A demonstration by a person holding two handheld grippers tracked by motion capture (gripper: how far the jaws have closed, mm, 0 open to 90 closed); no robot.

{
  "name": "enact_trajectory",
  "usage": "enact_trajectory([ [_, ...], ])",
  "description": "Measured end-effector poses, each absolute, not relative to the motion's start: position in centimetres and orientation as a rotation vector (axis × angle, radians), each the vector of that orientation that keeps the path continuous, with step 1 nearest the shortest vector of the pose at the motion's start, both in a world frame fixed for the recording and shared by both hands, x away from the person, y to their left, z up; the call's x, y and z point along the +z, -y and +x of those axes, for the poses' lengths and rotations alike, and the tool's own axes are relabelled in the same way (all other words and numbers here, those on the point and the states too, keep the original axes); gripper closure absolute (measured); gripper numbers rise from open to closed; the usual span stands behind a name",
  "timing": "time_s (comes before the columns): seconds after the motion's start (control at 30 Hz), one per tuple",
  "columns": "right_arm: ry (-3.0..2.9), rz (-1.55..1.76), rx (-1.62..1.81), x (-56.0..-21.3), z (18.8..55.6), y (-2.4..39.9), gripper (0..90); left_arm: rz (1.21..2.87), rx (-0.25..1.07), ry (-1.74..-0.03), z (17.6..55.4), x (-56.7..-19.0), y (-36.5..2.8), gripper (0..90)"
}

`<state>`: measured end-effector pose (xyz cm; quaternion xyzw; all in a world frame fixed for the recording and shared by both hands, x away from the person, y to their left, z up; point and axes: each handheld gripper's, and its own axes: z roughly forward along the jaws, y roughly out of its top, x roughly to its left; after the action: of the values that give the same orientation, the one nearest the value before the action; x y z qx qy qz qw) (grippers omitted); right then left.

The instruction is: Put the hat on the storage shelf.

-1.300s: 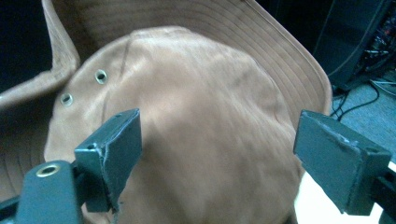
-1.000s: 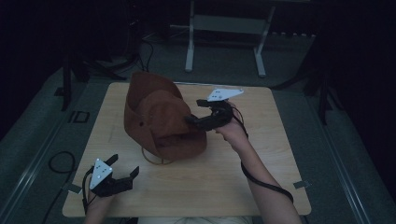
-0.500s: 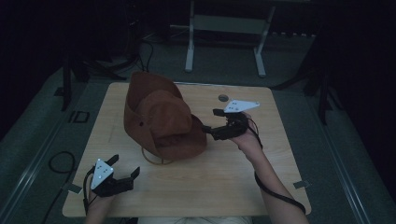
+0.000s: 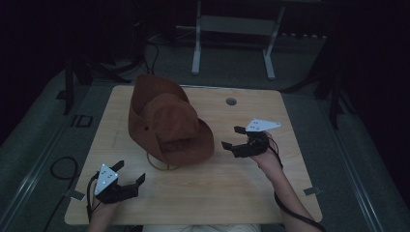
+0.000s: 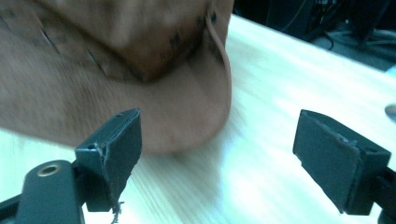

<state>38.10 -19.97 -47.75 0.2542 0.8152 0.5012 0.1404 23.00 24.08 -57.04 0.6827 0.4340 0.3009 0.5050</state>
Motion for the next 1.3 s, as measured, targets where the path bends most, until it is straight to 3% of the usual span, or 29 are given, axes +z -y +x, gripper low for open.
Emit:
enact_trajectory([
  [0.63, -2.358, 0.779, 1.346, -53.8, 36.7, 23.5, 15.4, 1.660, 0.738, -1.052, 23.0, -57.1, -24.1, 7.9],
  [1.3, -2.303, 0.921, 1.241, -55.9, 33.3, 28.6, 15.3, 1.664, 0.734, -1.045, 23.0, -57.1, -24.1, 7.9],
])
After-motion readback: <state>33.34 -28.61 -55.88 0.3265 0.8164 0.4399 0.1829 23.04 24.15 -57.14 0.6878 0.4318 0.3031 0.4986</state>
